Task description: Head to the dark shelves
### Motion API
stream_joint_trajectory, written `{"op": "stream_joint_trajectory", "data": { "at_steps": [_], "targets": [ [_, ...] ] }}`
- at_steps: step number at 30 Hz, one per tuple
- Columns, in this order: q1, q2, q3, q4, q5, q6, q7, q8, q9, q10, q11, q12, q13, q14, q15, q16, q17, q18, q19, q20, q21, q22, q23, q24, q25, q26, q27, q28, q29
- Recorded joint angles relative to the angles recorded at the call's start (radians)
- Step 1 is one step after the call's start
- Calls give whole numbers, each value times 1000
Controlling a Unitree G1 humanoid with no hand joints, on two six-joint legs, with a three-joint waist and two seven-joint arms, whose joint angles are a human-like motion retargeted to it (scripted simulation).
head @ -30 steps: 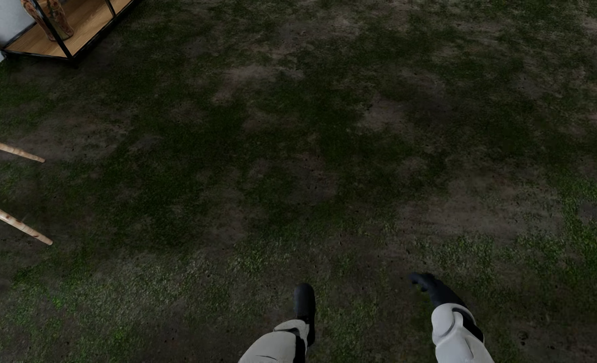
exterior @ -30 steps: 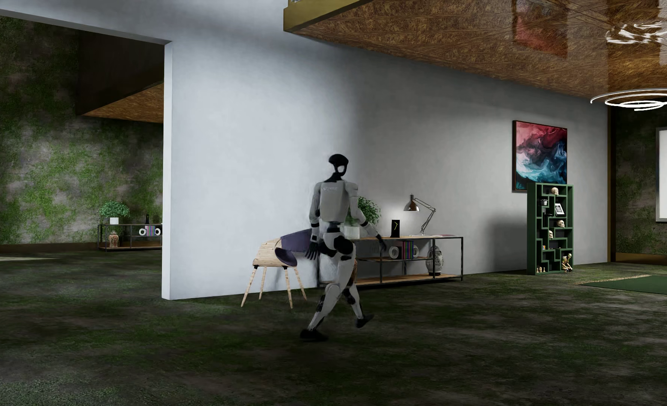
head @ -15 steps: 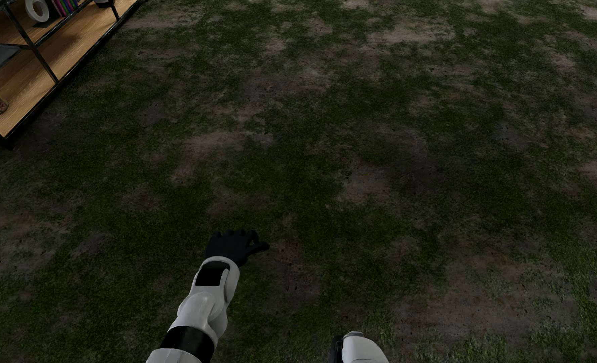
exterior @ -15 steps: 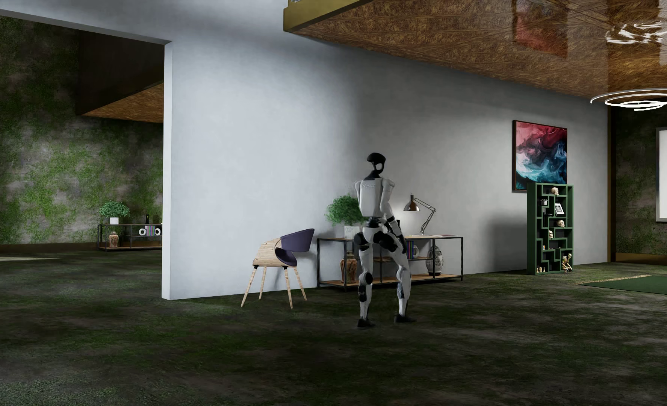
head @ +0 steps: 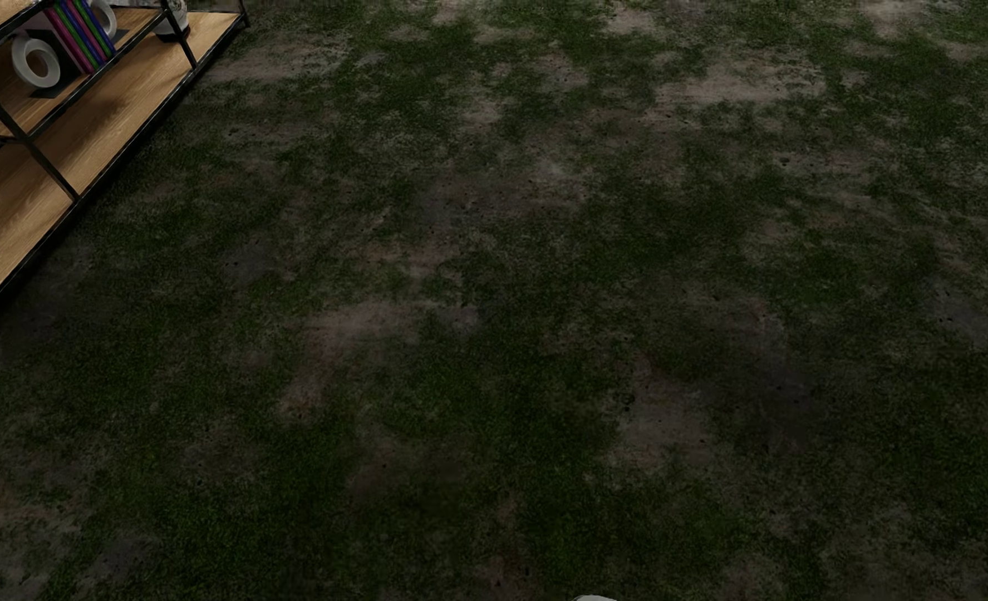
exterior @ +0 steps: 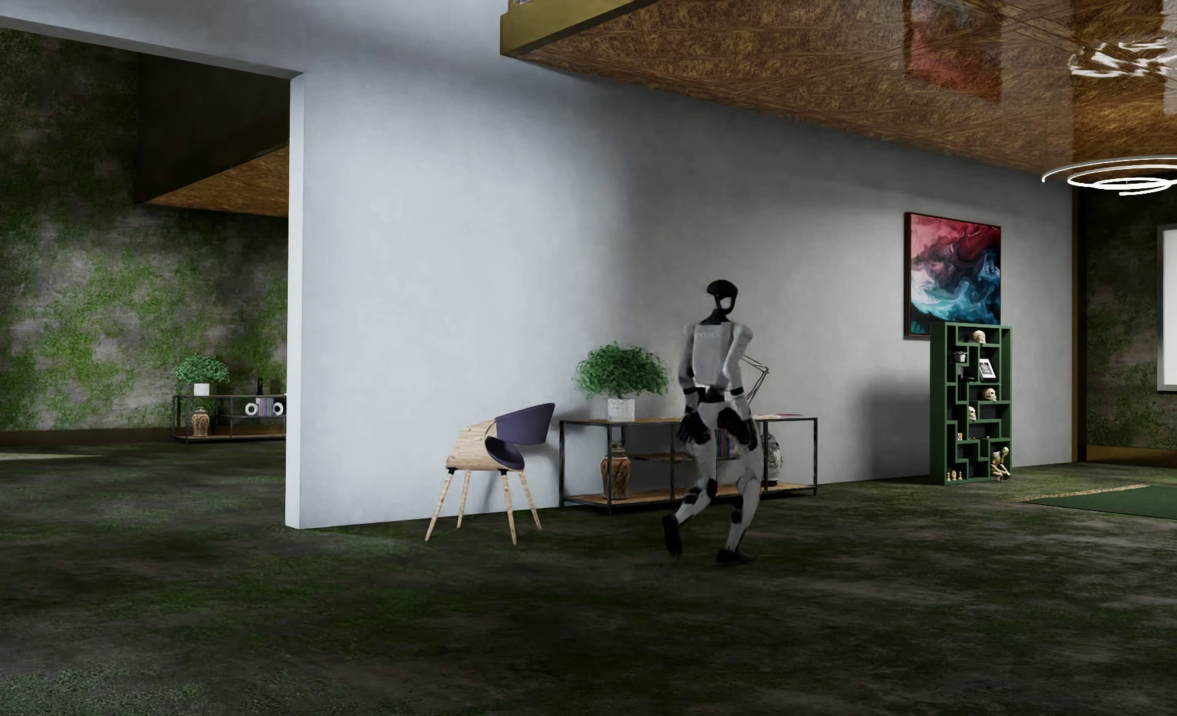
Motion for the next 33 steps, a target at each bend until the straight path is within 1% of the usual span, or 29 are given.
{"op": "stream_joint_trajectory", "data": {
  "at_steps": [1,2,4,5,6,8,9,10,11,12,13,14,15,16,17,18,19,20,21,22,23,24,27,28,29,30,31,32,33],
  "targets": [
    [-96,61,23,37,19,7,-15,14,-2,15,-41,80,-40,-1,-17,-21,-4,-2,12,65,9,-52,-4,-45,7,-3,-21,30,-43],
    [-182,117,47,73,36,12,-22,34,-4,-18,-74,158,-88,-3,-37,-47,-21,25,22,122,35,-105,7,-98,2,-3,-45,31,-47],
    [-318,222,92,122,59,17,-20,74,-4,-203,-122,274,-195,-40,-90,-77,-77,87,43,218,110,-164,2,-201,-13,-26,-91,19,36],
    [-357,274,108,141,67,18,-4,88,-4,-367,-150,308,-249,-37,-115,-78,-110,75,52,233,149,-162,-7,-213,-20,-35,-120,-5,70],
    [-372,329,120,143,78,20,10,95,-4,-584,-185,325,-305,-8,-137,-75,-141,84,62,238,187,-152,-15,-209,-30,-46,-139,-21,84],
    [-337,453,136,57,87,19,-64,97,-5,-1114,-283,325,-400,9,-169,-52,-194,46,90,182,243,-111,-27,-94,-56,-54,-146,-74,73],
    [-346,507,140,8,89,15,-136,91,-4,-1243,-309,321,-433,-34,-187,-40,-205,-30,106,168,245,-113,-35,-37,-53,-77,-140,-100,56],
    [-365,555,140,-26,85,11,-152,75,-2,-1247,-312,315,-449,-53,-213,-35,-214,-70,125,175,235,-126,-44,3,-42,-97,-131,-111,40],
    [-374,596,141,-55,72,6,-147,58,0,-1171,-298,309,-451,-13,-230,-41,-218,-23,142,202,220,-147,-59,19,-19,-109,-132,-107,33],
    [-395,632,149,-73,55,-3,-128,54,4,-1054,-264,302,-447,29,-205,-65,-219,24,151,258,215,-181,-70,-2,-3,-103,-133,-84,29],
    [-388,650,158,-71,30,-17,-102,68,8,-974,-204,299,-438,106,-146,-101,-216,29,152,332,227,-222,-75,-59,2,-92,-140,-51,23],
    [-381,638,166,-64,-5,-35,-68,87,13,-884,-91,300,-425,107,-49,-136,-217,51,111,394,250,-254,-75,-124,-3,-84,-145,-10,34],
    [-369,593,169,-62,-57,-54,-32,89,18,-811,74,289,-404,53,67,-164,-217,89,108,438,270,-265,-75,-184,-15,-70,-141,34,43],
    [-340,517,165,-63,-121,-76,-2,90,23,-765,276,263,-379,-13,182,-177,-213,94,125,457,286,-250,-78,-224,-27,-52,-136,63,59],
    [-294,424,155,-75,-190,-97,20,100,27,-754,462,217,-344,-63,288,-171,-209,93,120,447,290,-207,-91,-229,-34,-24,-132,70,78],
    [-236,322,140,-90,-223,-116,31,124,30,-768,604,156,-299,-103,233,-142,-199,96,91,392,279,-141,-112,-182,-29,-6,-130,42,86],
    [-169,215,123,-100,-234,-129,36,151,31,-798,704,90,-251,-133,181,-96,-185,99,76,297,262,-80,-130,-87,-16,-11,-126,-17,83],
    [-100,117,106,-108,-247,-136,36,162,30,-841,759,24,-205,-155,166,-47,-174,100,76,187,240,-50,-144,26,3,-68,-125,-60,71],
    [-33,26,87,-117,-253,-140,34,168,28,-885,765,-36,-157,-173,192,5,-166,98,92,88,217,-41,-157,140,24,-134,-130,-62,58],
    [29,-53,70,-125,-250,-141,31,166,24,-921,726,-97,-116,-195,196,32,-159,96,86,34,200,-56,-160,209,42,-178,-128,-39,49],
    [89,-115,53,-133,-245,-142,29,155,19,-955,642,-151,-69,-218,191,35,-160,95,83,24,185,-82,-164,214,49,-198,-117,-6,53],
    [145,-164,39,-141,-238,-142,27,141,15,-982,520,-197,-38,-247,197,36,-165,92,91,49,170,-121,-157,160,53,-209,-109,22,53],
    [290,-196,18,-172,-163,-143,29,124,4,-1057,-136,-314,34,-330,244,30,-156,83,149,134,110,-228,-91,-94,52,-205,-59,82,58],
    [338,-191,16,-182,-128,-141,29,151,0,-1083,-361,-337,55,-351,237,34,-143,76,168,143,79,-263,-65,-158,59,-195,-43,101,54],
    [382,-207,15,-187,-105,-137,33,155,-2,-1098,-469,-346,75,-372,184,46,-130,68,199,136,59,-293,-43,-192,59,-180,-43,117,46],
    [420,-227,16,-187,-99,-133,44,101,-3,-1093,-456,-336,91,-389,182,63,-123,58,186,123,54,-326,-16,-208,42,-173,-46,129,49],
    [457,-235,12,-179,-99,-126,55,63,-5,-1064,-382,-306,101,-375,199,76,-114,52,128,116,48,-363,3,-223,25,-173,-37,148,67],
    [492,-236,2,-163,-100,-113,56,54,-8,-1035,-288,-268,116,-334,223,93,-96,55,52,92,31,-379,6,-209,21,-169,-31,159,86],
    [511,-220,-9,-143,-111,-98,55,30,-11,-970,-220,-226,137,-266,300,100,-76,56,-17,74,7,-380,-5,-195,25,-160,-32,168,97]
  ]
}}
